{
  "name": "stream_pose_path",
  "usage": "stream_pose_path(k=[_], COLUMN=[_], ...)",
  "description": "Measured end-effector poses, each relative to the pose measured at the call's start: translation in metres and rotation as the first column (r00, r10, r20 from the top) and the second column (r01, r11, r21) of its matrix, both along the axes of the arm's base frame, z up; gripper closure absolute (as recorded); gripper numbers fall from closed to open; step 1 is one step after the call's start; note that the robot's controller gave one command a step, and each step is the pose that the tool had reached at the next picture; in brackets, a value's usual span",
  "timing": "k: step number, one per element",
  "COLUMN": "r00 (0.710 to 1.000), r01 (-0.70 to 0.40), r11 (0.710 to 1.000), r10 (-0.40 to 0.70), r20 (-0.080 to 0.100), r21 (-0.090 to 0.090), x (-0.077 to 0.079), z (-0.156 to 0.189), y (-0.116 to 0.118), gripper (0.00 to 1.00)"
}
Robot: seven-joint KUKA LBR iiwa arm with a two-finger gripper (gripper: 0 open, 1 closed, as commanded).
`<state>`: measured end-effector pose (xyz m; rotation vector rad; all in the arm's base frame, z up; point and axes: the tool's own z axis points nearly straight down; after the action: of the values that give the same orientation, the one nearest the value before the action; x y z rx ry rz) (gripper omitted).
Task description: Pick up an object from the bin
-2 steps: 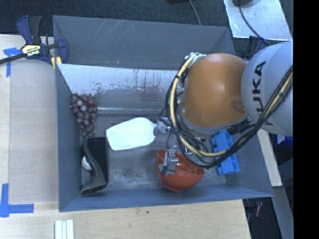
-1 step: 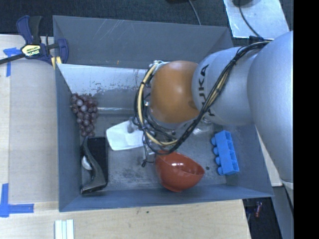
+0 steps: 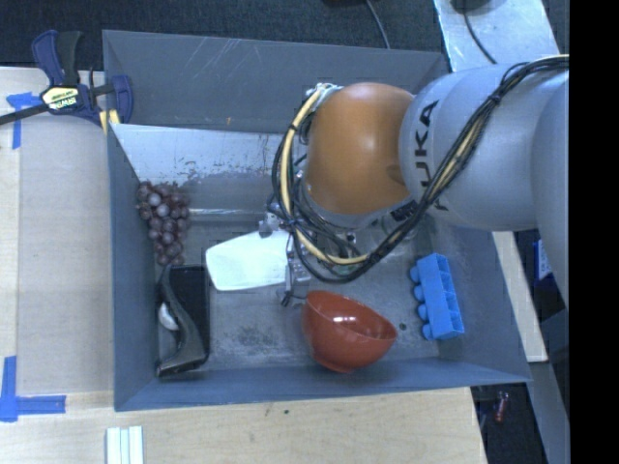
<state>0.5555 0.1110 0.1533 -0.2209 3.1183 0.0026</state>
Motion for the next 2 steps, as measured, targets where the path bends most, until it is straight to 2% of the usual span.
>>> stream_pose_path(k=[1, 2], r00=[0.999, 0.983], r01=[-0.05, -0.185], r11=[0.999, 0.983], r10=[0.05, 0.185], r20=[-0.015, 0.006], r21=[-0.001, -0.005], x=[-0.002, 0.065], z=[-0.053, -0.082], y=[0.028, -0.026], gripper=[0.0, 0.0])
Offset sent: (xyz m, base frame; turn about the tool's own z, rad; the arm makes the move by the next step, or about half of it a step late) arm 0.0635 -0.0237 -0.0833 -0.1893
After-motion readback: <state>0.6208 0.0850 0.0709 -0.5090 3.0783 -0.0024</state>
